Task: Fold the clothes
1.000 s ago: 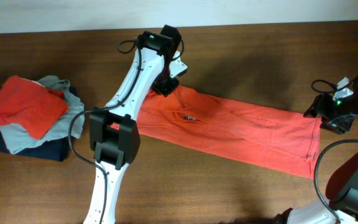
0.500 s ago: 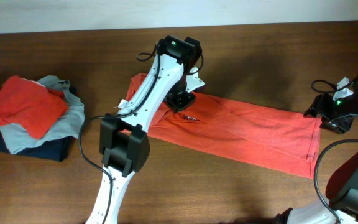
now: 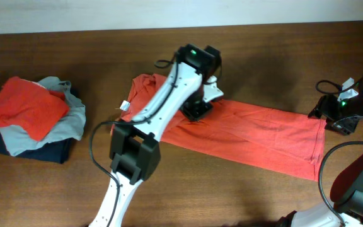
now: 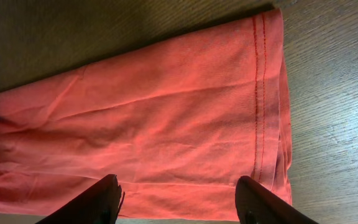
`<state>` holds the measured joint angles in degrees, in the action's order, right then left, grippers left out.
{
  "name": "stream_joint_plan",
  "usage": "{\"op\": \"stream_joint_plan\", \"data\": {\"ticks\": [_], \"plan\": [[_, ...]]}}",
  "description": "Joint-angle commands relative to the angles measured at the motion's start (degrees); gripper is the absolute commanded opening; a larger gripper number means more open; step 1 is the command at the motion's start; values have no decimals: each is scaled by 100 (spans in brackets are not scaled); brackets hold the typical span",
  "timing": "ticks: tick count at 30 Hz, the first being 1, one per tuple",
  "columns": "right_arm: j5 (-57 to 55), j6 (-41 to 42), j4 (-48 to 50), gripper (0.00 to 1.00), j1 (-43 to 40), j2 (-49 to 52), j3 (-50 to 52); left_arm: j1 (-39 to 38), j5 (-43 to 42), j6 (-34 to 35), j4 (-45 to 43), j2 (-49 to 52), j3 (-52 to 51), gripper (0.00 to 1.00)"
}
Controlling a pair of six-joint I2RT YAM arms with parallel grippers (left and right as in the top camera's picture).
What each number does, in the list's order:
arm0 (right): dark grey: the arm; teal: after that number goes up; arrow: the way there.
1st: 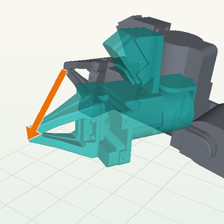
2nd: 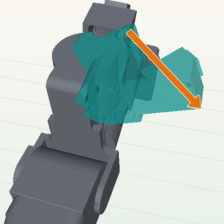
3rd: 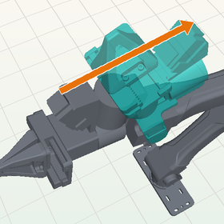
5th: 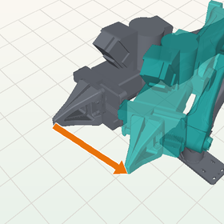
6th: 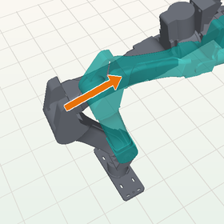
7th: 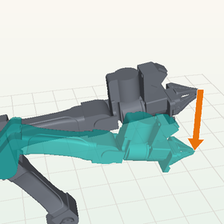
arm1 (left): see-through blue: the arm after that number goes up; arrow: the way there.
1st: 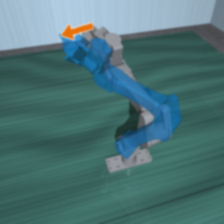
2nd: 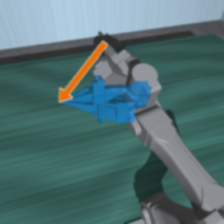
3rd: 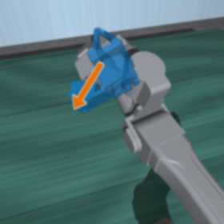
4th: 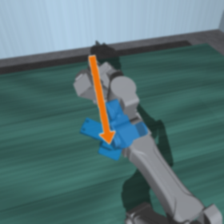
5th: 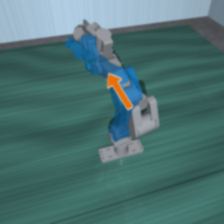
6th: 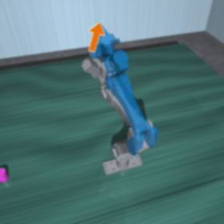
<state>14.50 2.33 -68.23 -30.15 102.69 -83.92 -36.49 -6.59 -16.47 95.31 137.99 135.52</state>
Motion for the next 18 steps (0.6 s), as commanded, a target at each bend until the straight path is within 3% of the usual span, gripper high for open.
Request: {"op": "stream_joint_plan", "data": {"ticks": [1,2,4,5,8,11,14,16,18], "plan": [[26,-59,13,65,17,-107,-50,-140,44,57,-44,-216,-260,8],[28,-59,13,64,20,-107,-50,-138,59,59,-46,-214,-282,16],[28,-59,13,65,20,-107,-50,-122,162,59,-31,-216,-280,22],[28,-59,13,65,20,-107,-50,-122,428,61,-9,-240,-278,34],[28,-59,37,65,20,-107,-50,-35,1060,275,-35,-315,-195,49],[28,-57,52,65,20,-107,-50,256,1401,385,-149,-398,79,55],[31,-39,55,65,20,-107,-50,667,1416,374,-874,-409,238,62],[31,-39,55,64,20,-107,-50,942,1416,358,-1569,-365,221,62],[31,-39,46,65,20,-107,-50,1196,1414,361,-2199,-245,199,53]]}}
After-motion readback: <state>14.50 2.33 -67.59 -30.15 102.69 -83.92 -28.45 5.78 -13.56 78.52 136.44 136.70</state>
